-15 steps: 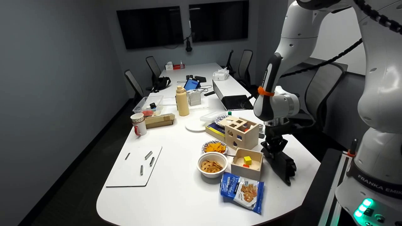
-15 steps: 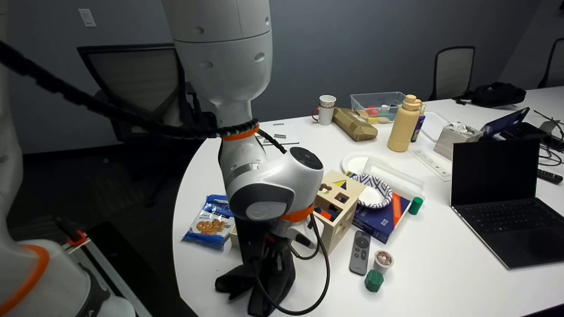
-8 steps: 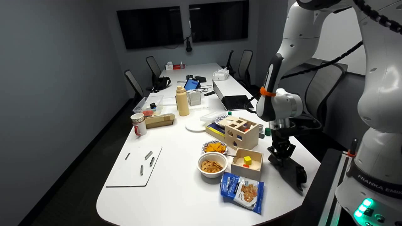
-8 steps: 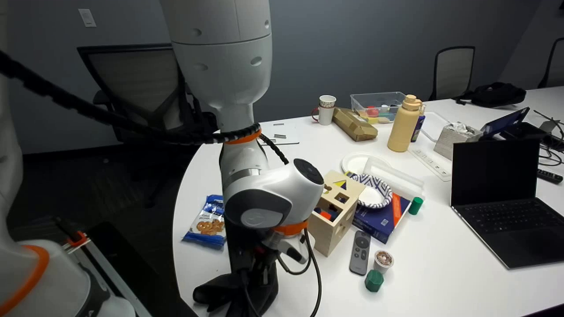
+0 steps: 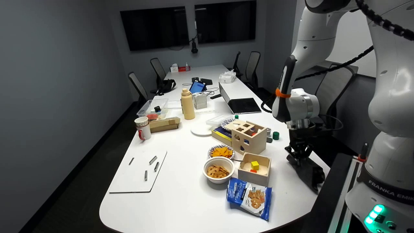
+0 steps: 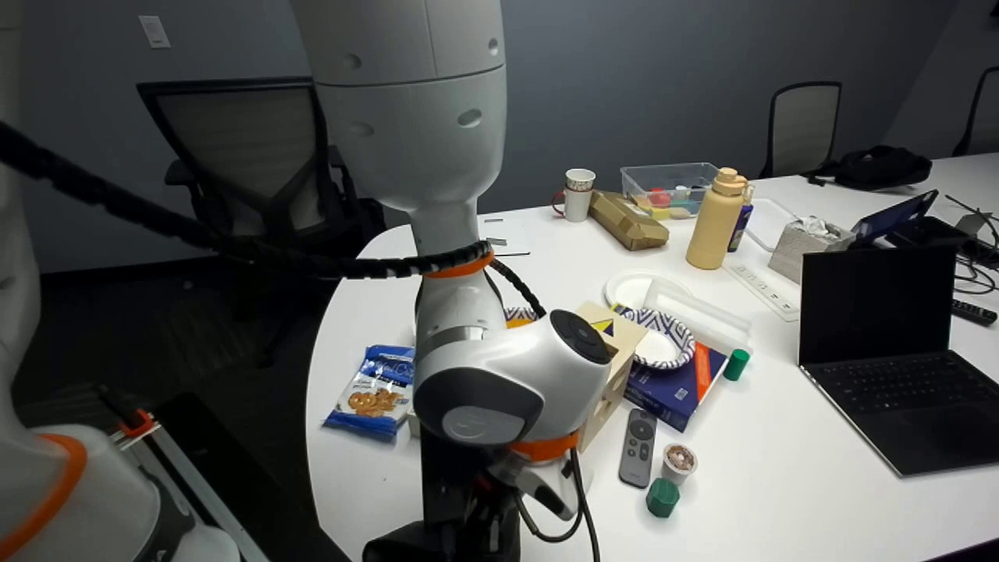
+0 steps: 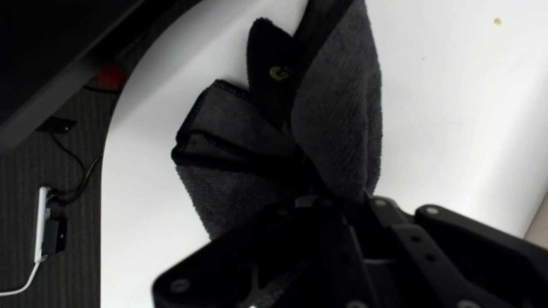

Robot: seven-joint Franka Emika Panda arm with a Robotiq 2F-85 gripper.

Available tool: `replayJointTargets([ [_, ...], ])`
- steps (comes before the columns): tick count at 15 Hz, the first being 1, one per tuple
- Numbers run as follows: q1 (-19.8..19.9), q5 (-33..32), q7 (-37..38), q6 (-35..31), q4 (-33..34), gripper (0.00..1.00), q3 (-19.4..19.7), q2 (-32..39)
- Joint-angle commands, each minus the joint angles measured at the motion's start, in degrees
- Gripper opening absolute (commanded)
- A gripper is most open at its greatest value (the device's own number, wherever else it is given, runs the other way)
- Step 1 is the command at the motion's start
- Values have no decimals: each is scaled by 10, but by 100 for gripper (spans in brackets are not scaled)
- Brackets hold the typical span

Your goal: Pick up the black cloth and wipe the table

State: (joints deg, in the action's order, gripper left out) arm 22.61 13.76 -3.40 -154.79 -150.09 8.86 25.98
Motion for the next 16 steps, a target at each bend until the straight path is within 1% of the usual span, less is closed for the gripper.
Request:
replayJointTargets([
  [1, 28, 21, -18, -13, 45, 2, -4, 37],
  [4, 41, 26, -11, -16, 86, 2, -10, 61],
  [8, 41, 37, 0, -15, 134, 2, -21, 85],
  [10, 40, 43, -1, -9, 152, 2, -33, 95],
  [13, 37, 47, -8, -5, 159, 2, -52, 104],
  [16, 39, 47, -21, 0, 142, 2, -70, 102],
])
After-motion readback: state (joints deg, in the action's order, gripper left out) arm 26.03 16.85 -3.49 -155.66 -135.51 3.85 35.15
